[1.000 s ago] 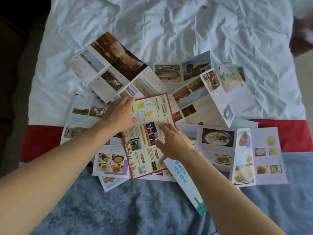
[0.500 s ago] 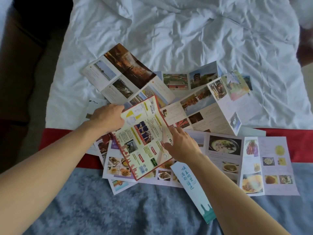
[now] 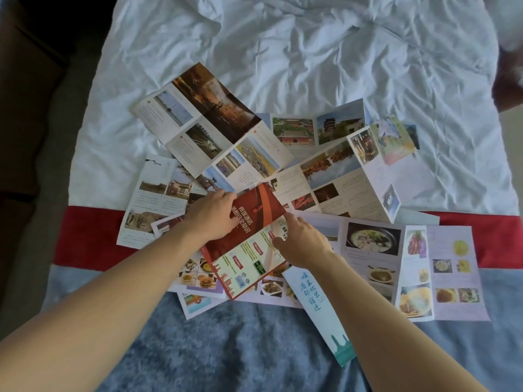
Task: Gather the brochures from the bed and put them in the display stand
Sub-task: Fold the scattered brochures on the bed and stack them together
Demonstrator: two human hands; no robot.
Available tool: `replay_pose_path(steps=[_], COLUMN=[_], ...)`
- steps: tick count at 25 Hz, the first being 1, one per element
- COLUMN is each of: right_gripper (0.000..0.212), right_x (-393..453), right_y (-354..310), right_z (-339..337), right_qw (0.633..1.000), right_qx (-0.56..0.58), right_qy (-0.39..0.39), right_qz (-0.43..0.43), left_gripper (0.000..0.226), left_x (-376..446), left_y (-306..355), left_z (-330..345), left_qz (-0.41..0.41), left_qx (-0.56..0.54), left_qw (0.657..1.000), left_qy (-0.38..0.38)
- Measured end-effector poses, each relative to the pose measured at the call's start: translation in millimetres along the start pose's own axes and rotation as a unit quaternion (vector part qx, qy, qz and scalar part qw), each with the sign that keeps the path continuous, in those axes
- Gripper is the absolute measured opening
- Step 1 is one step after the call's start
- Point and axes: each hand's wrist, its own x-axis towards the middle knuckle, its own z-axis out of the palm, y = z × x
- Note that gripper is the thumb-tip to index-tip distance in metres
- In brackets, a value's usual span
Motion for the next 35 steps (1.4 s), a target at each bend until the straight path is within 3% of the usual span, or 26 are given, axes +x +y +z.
replay_pose_path(steps=[5,8,12,14,16,18,21,24,26,30,35], right_gripper=[0.047,0.051,0.059,0.064,0.062,0.054,0.043,0.05,0.058,0.087,0.086], right_x=[2.0,-0.6,1.0,2.8,3.8,4.1,3.0,0.5,-1.7,-11.7,-28.0], right_y=[-1.9,-4.2,-17.9,-29.4,-40.4,-48.0,-55.1,-58.8,-59.4,-64.9,-83.9], right_z=[7.2,4.8,-4.2,-8.2,-12.6,-13.4,-14.5,-15.6,-13.7,-1.5,36.2], right_qw=[0.999,0.998,0.988,0.969,0.935,0.91,0.902,0.894,0.896,0.946,0.992], right_qx=[0.037,0.019,0.088,0.215,0.331,0.391,0.401,0.419,0.416,0.284,0.056], right_qy=[0.015,0.062,0.107,0.097,0.094,0.111,0.152,0.151,0.147,0.154,0.104], right_qz=[0.014,0.026,0.068,0.075,0.083,0.08,0.06,0.052,0.052,0.0,-0.036], left_gripper=[0.042,0.018,0.014,0.015,0.017,0.02,0.046,0.088,0.087,0.08,0.073], left_x=[2.5,7.2,11.5,6.6,1.1,-2.2,-6.4,-13.2,-18.4,-34.0,-71.5], left_y=[10.7,4.2,-6.8,-5.0,-1.8,3.8,13.4,18.3,18.0,12.2,-12.5], left_z=[27.4,19.2,-7.1,-18.3,-24.1,-25.3,-24.3,-18.6,-13.3,-2.2,14.7], left_qz=[-0.021,-0.123,-0.222,-0.213,-0.183,-0.154,-0.107,-0.074,-0.047,0.018,0.048], left_qx=[-0.024,-0.162,-0.422,-0.545,-0.601,-0.573,-0.428,-0.421,-0.387,-0.266,-0.136], left_qw=[0.997,0.979,0.877,0.808,0.773,0.801,0.897,0.902,0.916,0.952,0.978], left_qy=[0.074,0.002,-0.061,-0.075,-0.09,-0.079,0.016,0.064,0.092,0.153,0.15])
